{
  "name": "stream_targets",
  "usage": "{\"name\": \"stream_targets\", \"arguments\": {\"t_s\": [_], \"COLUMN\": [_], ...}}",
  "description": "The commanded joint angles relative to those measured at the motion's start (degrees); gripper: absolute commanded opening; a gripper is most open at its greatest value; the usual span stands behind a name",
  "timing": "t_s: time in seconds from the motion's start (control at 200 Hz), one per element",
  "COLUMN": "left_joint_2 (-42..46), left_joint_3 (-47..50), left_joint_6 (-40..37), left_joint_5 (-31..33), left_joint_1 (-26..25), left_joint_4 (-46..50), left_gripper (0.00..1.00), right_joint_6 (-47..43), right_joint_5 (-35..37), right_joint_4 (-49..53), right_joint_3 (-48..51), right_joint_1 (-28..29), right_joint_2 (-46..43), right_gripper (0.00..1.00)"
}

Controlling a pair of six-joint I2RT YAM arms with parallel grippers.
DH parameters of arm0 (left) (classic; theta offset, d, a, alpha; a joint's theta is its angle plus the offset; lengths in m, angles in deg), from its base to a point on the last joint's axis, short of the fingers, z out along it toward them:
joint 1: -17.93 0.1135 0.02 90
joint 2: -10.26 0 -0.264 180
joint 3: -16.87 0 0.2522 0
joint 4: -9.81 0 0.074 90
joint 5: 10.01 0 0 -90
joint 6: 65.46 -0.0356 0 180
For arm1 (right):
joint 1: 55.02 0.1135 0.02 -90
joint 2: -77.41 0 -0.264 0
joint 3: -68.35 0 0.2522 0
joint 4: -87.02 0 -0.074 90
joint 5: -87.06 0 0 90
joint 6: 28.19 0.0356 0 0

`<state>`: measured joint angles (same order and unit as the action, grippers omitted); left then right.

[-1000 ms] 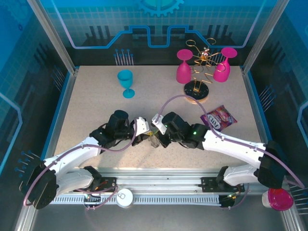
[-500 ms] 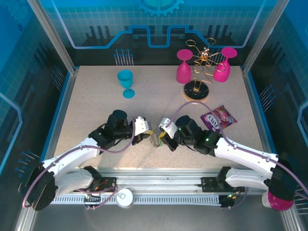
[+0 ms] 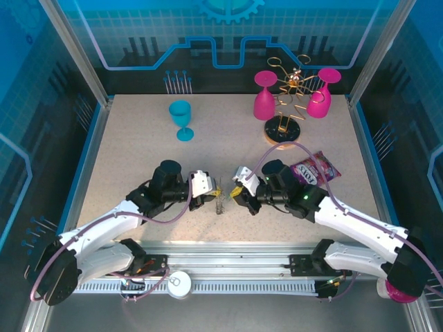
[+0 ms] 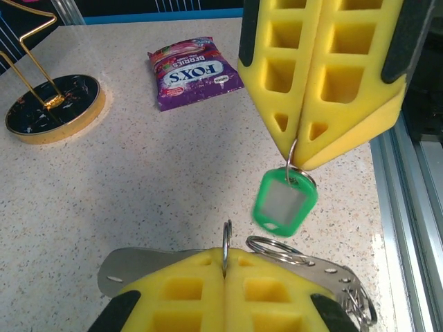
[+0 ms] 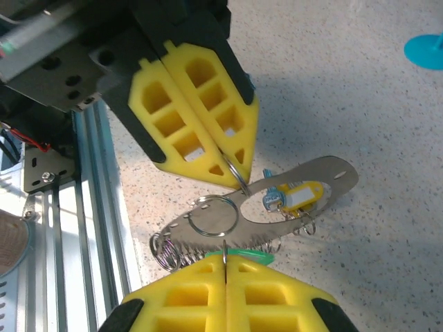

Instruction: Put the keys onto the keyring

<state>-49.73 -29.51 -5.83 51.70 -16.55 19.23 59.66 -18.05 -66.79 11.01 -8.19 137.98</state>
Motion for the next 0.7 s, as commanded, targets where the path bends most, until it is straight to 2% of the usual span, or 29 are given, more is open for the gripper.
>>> {"name": "stream_targets", "arguments": {"t_s": [0.0,0.695], "left_joint_2": [-0.04,-0.22], "left_joint_3": [0.28,-0.08], "left_joint_6": [-0.19,-0.52], "left_joint_5": [-2.10,-1.97], "left_joint_1": [-0.44,-0.56], "left_joint_4": [-3.04,-2.08], "left_gripper": [0.00,0.00], "right_joint_6": [-1.10,-0.27], "right_joint_5": [-3.12,-2.78], "right_joint_4": [-1.07,-1.35], "right_joint_3": [-2.39,-6.50], "right_joint_1": [-0.50,-0.50], "right_joint_2": [1.55,7.31], "right_gripper": [0.00,0.00]}}
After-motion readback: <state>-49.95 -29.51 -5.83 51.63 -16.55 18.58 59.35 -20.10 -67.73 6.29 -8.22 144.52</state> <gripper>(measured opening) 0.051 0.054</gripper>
